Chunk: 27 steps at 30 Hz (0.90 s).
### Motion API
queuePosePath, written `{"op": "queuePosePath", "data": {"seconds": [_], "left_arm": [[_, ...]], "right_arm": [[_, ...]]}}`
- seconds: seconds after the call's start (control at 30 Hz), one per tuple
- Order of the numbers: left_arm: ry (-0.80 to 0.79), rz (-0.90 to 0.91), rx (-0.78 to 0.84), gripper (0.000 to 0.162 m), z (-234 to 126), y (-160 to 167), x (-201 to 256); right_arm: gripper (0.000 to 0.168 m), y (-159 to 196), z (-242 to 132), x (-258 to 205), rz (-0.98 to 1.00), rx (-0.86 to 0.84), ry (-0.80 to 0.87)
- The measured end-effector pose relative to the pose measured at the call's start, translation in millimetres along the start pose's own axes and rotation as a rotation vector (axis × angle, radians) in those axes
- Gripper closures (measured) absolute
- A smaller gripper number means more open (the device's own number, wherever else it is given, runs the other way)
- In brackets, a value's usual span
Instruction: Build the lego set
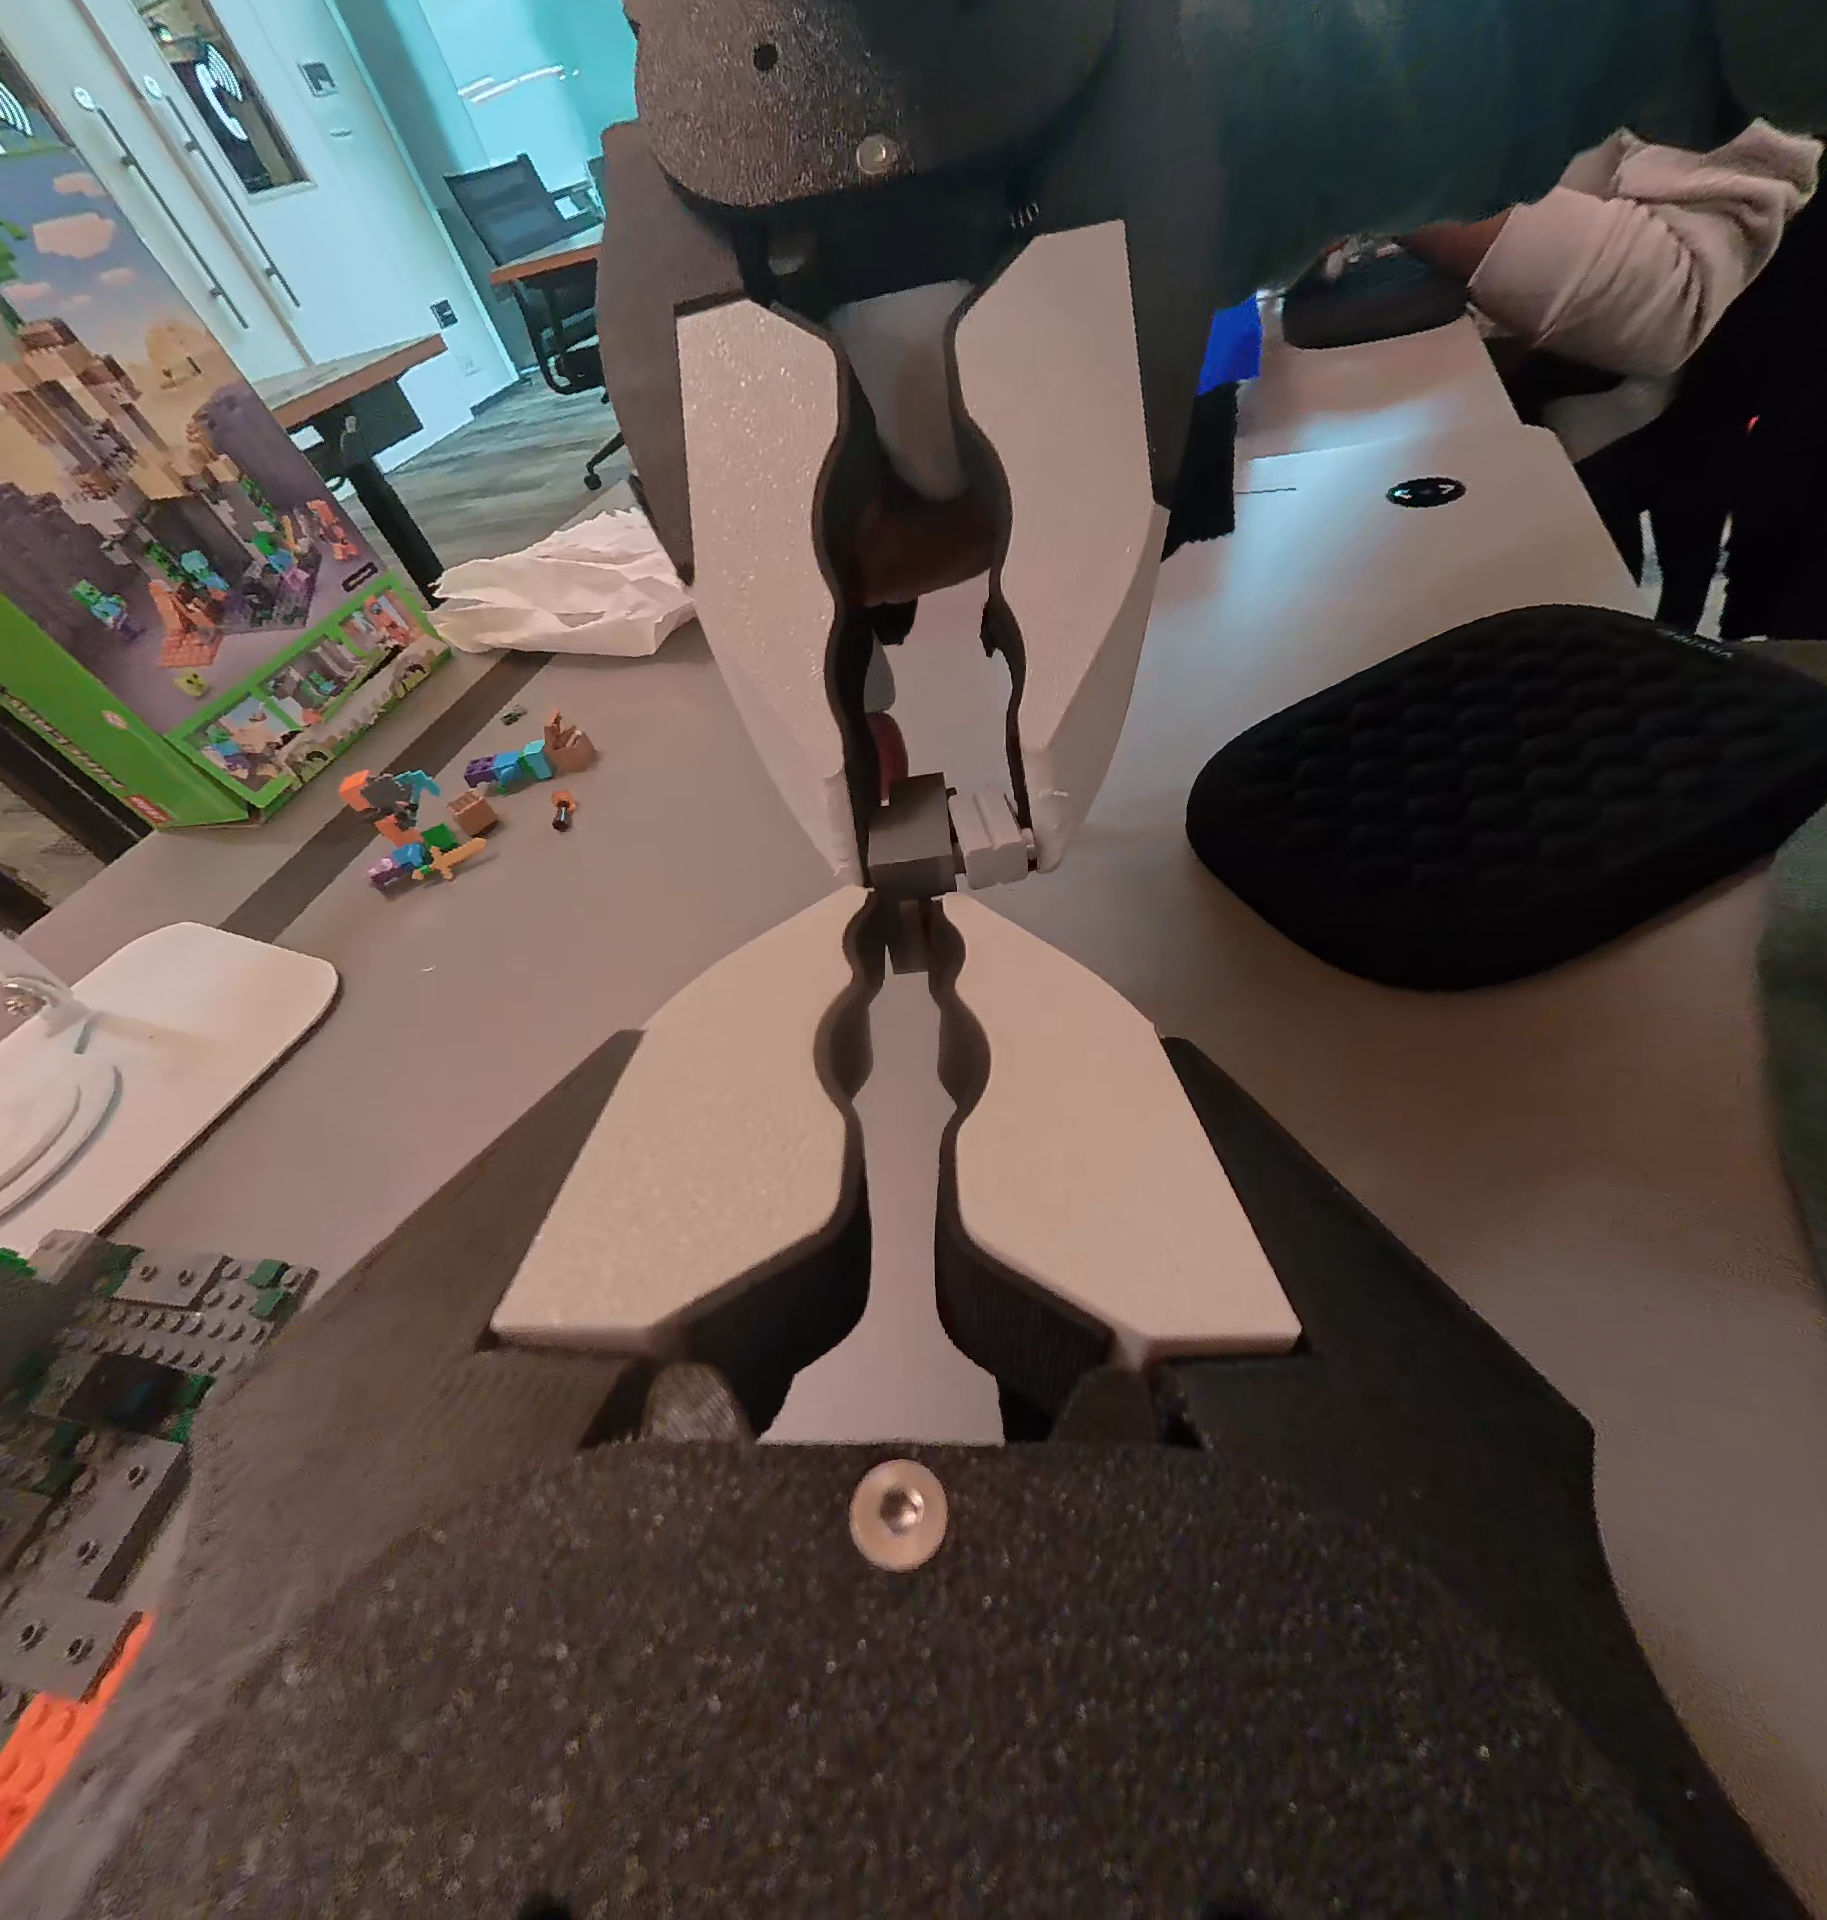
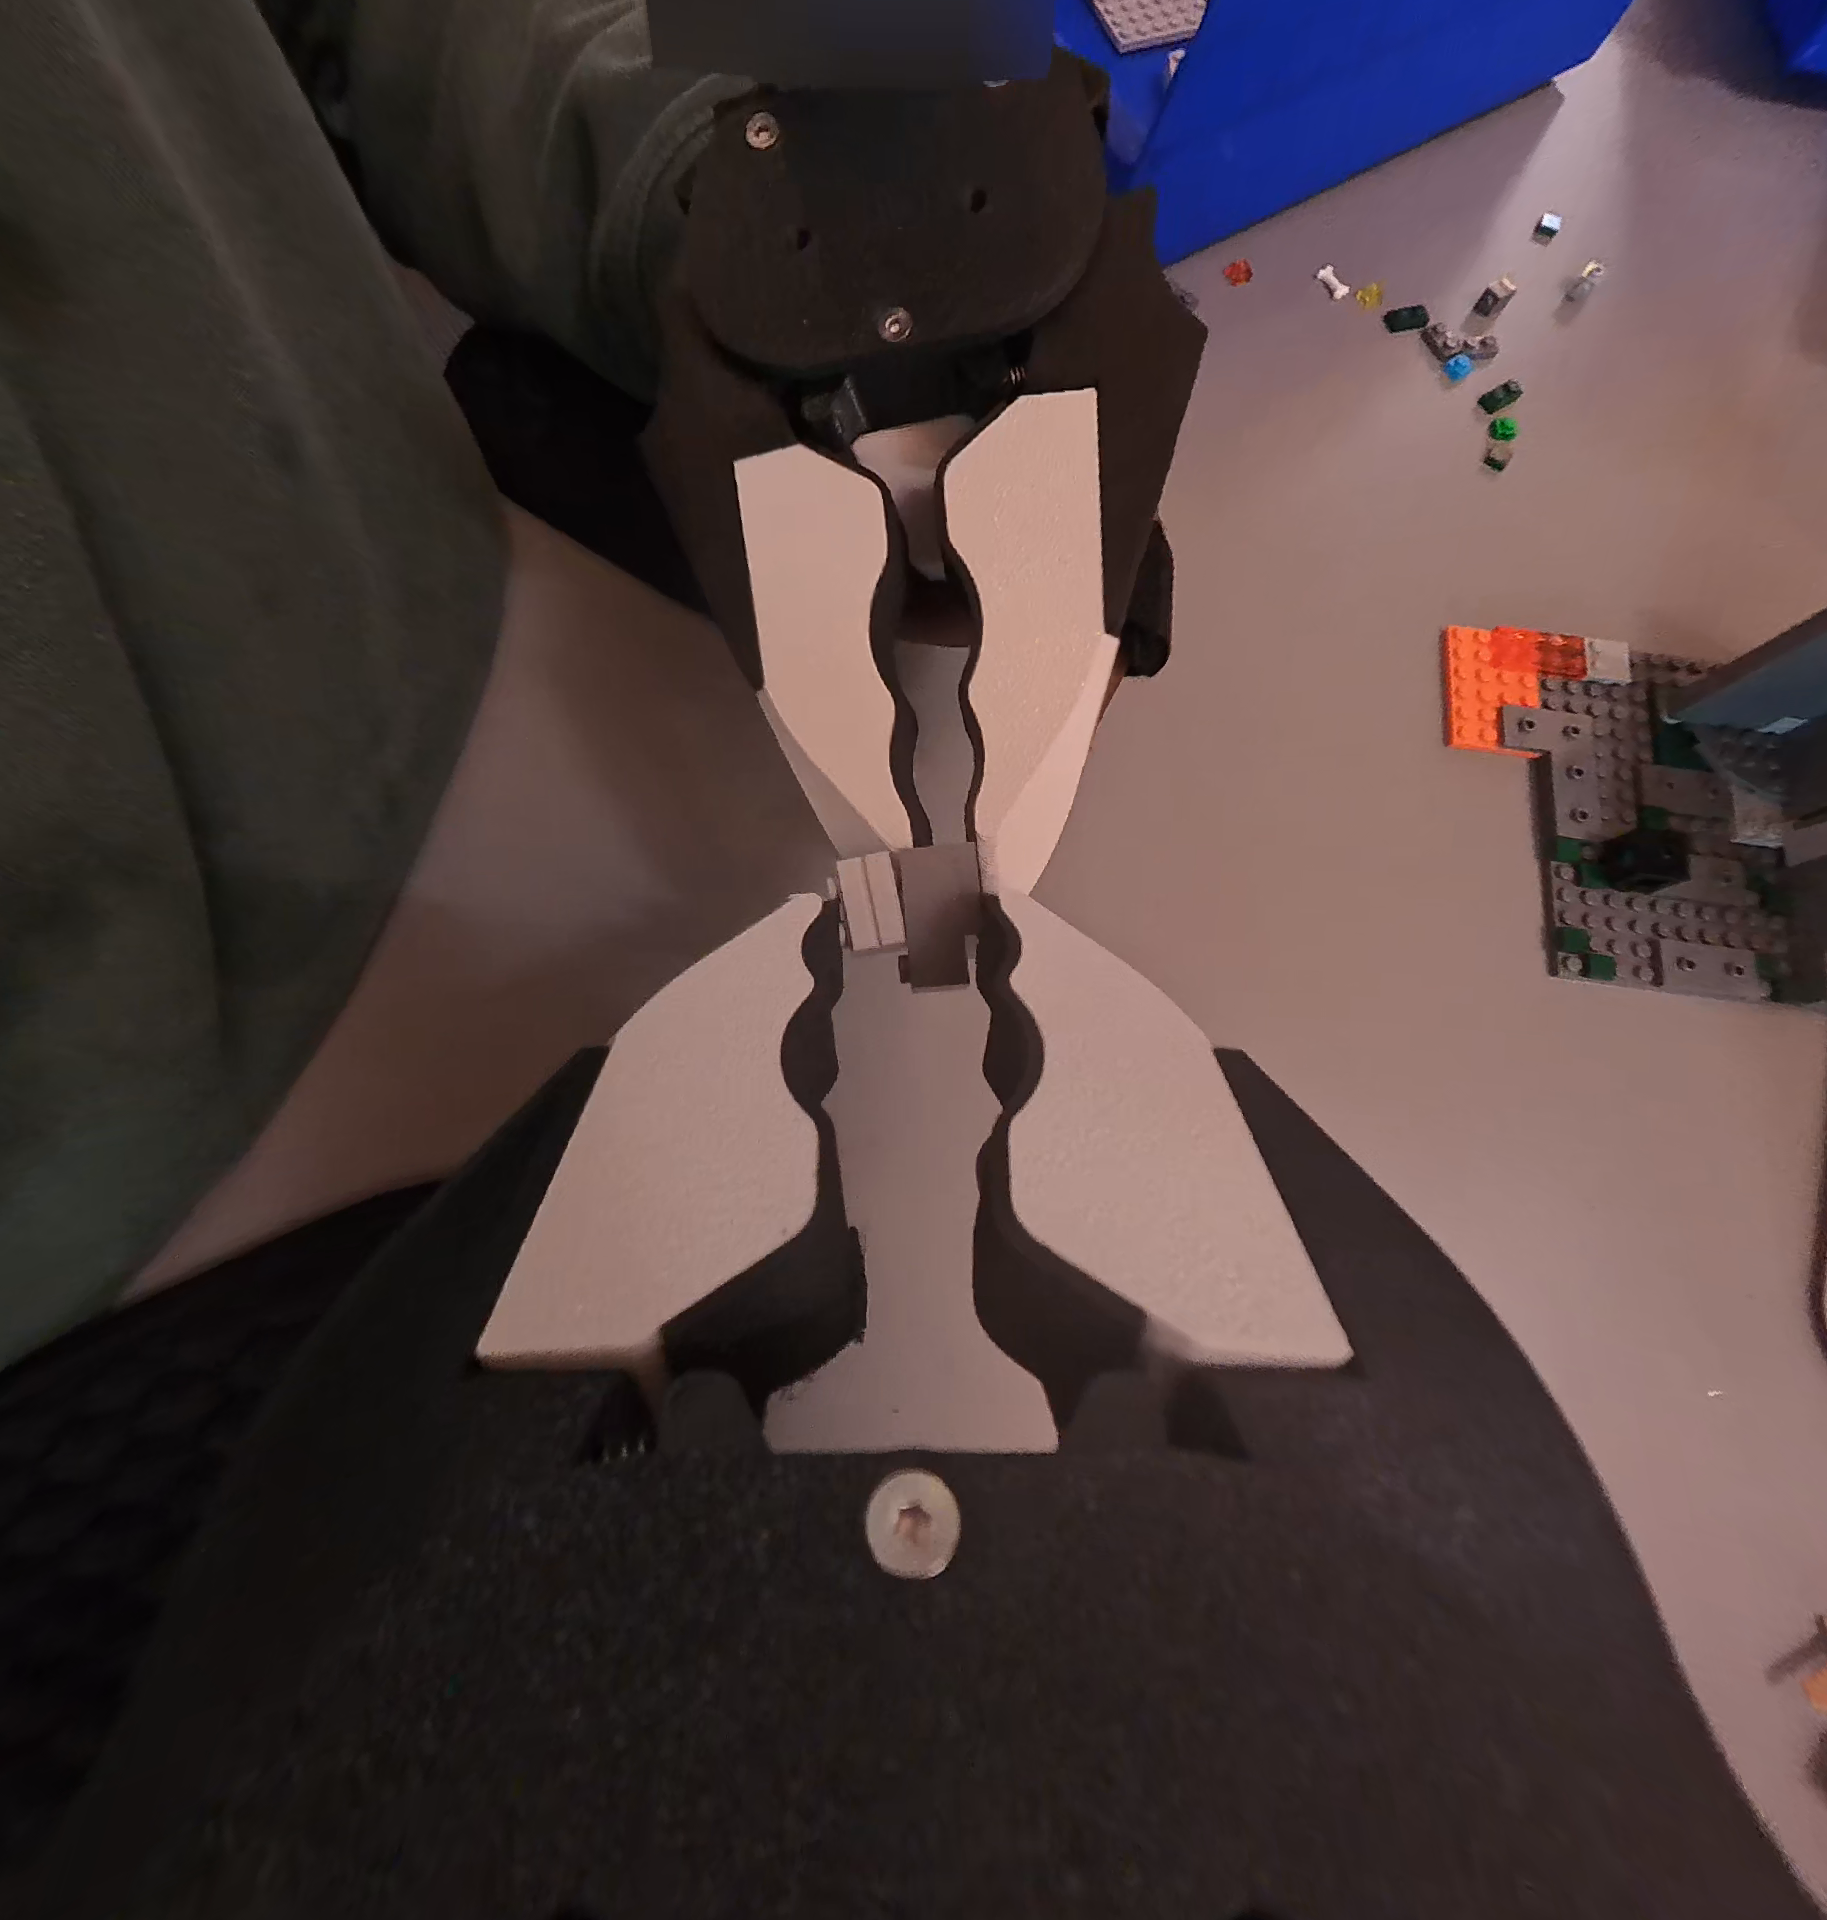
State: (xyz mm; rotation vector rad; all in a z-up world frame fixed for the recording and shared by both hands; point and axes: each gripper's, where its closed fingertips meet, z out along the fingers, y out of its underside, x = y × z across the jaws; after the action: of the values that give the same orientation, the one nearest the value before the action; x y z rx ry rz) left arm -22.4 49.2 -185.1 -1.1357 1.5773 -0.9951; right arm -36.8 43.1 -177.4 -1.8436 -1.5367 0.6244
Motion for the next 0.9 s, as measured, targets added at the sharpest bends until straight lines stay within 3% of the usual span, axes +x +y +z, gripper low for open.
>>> {"op": "queuePosePath", "data": {"seconds": [0.9], "left_arm": [[-0.033, -0.039, -0.119, 0.154, 5, 18, -5]], "right_arm": [[0.142, 8, 12, 9, -0.046, -0.058, 0.113]]}}
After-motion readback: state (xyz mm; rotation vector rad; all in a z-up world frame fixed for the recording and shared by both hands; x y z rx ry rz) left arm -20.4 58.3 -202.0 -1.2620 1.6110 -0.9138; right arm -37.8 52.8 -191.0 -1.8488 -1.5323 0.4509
